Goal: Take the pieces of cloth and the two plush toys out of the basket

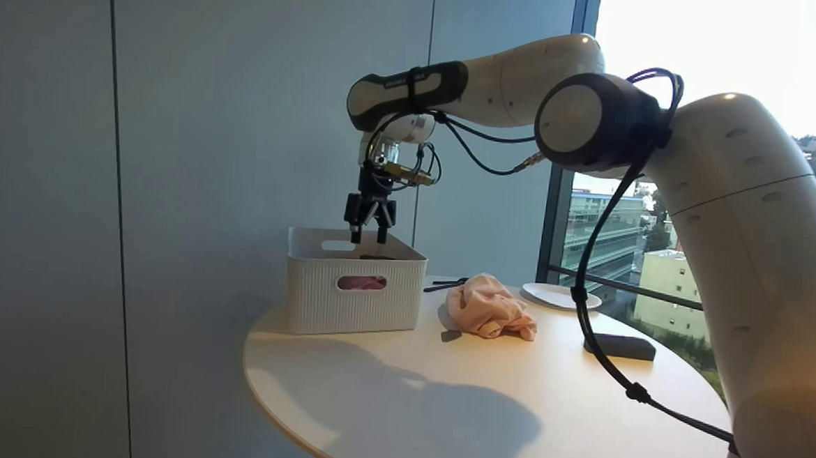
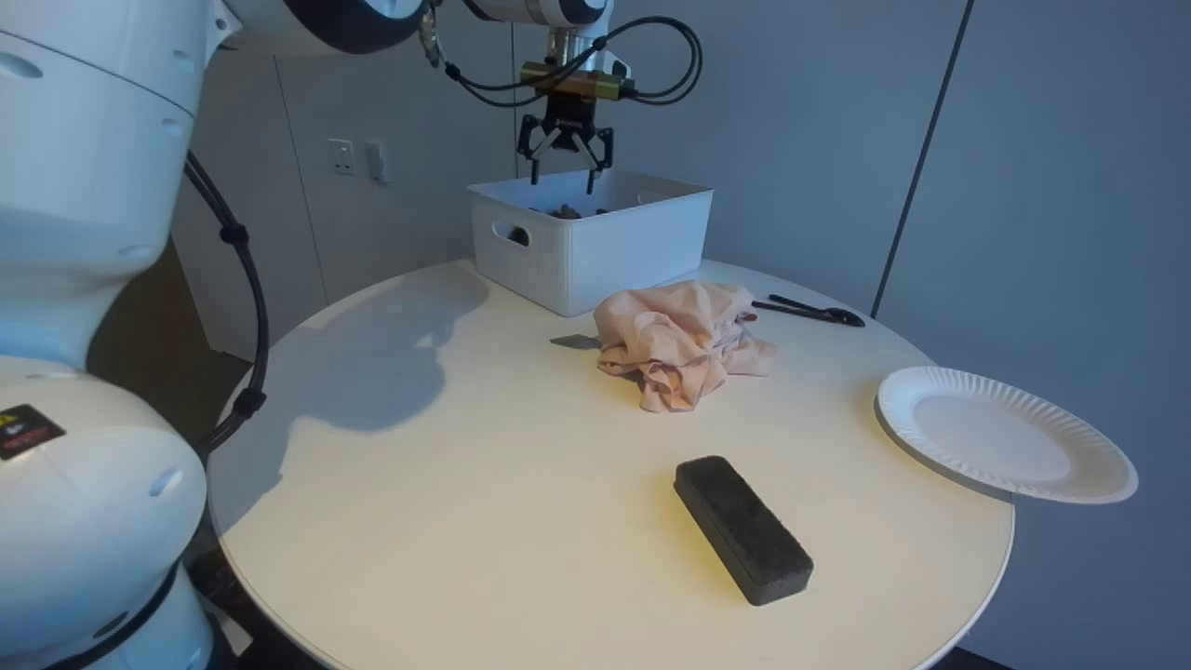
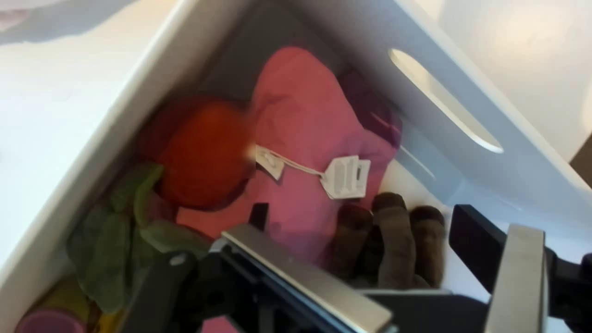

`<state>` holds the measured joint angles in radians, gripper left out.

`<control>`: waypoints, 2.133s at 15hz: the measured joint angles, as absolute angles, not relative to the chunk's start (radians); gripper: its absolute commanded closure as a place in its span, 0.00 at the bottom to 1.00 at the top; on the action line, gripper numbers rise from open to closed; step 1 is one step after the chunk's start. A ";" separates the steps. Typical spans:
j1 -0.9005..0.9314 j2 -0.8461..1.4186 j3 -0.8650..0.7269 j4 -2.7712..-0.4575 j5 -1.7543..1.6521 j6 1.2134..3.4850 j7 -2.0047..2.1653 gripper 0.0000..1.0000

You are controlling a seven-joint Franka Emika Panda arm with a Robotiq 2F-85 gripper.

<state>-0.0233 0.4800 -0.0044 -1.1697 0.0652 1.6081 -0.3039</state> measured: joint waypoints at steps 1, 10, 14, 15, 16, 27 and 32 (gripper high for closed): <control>-0.030 0.512 -0.005 -1.128 0.052 1.555 -0.304 0.00; -0.082 0.716 0.010 -0.816 0.053 1.201 -0.346 0.00; -0.082 0.730 0.015 -0.779 0.053 1.182 -0.353 0.00; -0.082 0.730 0.015 -0.778 0.053 1.182 -0.353 0.00; -0.082 0.730 0.014 -0.779 0.053 1.182 -0.353 0.00; -0.034 0.981 0.018 -0.698 0.007 1.517 -0.385 0.40; -0.048 1.022 0.014 -0.634 0.006 1.545 -0.385 0.75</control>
<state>-0.0477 1.0222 0.0138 -0.6336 0.0058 1.5451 -0.3848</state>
